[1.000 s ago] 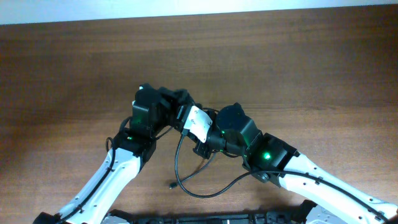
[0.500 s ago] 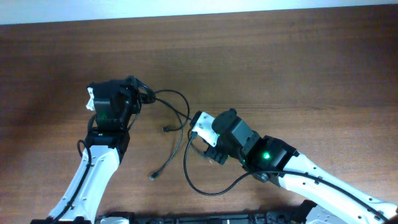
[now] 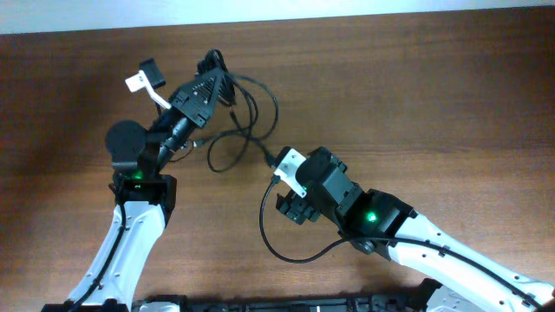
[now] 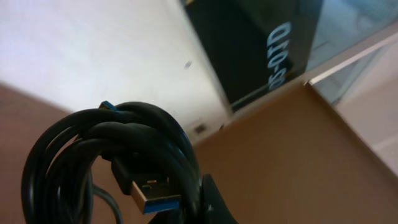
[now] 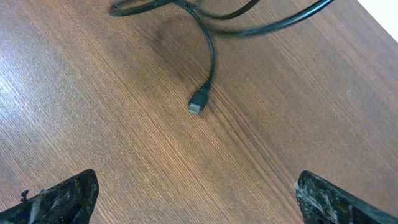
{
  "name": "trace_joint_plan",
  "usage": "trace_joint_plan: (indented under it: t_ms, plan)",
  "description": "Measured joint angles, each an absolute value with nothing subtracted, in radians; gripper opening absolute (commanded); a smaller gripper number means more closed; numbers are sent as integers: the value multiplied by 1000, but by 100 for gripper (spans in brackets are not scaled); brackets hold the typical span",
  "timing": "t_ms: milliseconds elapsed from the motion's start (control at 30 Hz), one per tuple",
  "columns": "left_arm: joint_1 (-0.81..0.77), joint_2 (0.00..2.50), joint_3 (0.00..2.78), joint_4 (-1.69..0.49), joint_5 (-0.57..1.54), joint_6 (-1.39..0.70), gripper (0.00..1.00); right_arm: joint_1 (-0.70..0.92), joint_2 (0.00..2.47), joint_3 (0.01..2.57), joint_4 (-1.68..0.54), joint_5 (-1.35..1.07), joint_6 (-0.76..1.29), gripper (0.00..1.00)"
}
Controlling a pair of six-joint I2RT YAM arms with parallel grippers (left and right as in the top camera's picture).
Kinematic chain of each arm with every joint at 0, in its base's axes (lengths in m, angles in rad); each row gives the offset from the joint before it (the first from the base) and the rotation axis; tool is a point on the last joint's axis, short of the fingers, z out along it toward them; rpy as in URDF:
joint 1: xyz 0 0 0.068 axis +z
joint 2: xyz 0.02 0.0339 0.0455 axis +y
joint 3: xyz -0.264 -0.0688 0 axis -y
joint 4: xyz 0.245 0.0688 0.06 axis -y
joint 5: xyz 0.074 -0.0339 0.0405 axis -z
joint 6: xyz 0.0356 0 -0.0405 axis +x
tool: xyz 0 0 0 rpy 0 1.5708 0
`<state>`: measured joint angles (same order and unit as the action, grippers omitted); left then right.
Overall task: Untangle cables
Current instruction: 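Bring the left-held coil toward the right gripper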
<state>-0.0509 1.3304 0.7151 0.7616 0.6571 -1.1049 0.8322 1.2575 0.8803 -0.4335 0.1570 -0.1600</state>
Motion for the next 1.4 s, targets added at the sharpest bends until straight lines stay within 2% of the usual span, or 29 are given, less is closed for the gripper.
trace_joint_plan:
  t_ms: [333,467,533,667,700,767,833,1033,1200,1400]
  plan:
    - [-51,1332,715,650,737,-1080,0,832,1258,880,-434,157,-144,100]
    - [-68,1333,715,620,825,-976,0,832,1258,880,-434,157,-141,100]
    - [-99,1333,715,556,892,-899,0,832,1258,880,-435,157,-138,100]
    - [-127,1334,717,294,990,-744,2,832,1258,880,-435,157,-138,100]
    - [-127,1333,718,234,994,-715,4,832,1258,880,-434,157,-138,100]
    - [-127,1333,718,121,974,-667,0,832,1258,880,-435,156,-138,100]
    - [-127,1333,717,33,929,-636,0,832,1258,880,-435,157,-138,100]
    - [-127,1333,717,3,889,-590,0,832,1258,880,-435,157,-138,100]
    - [-129,1333,717,3,980,-516,0,832,1258,880,-435,157,-138,100]
    - [-229,1333,717,3,1018,-504,0,832,1258,880,-435,157,-138,100]
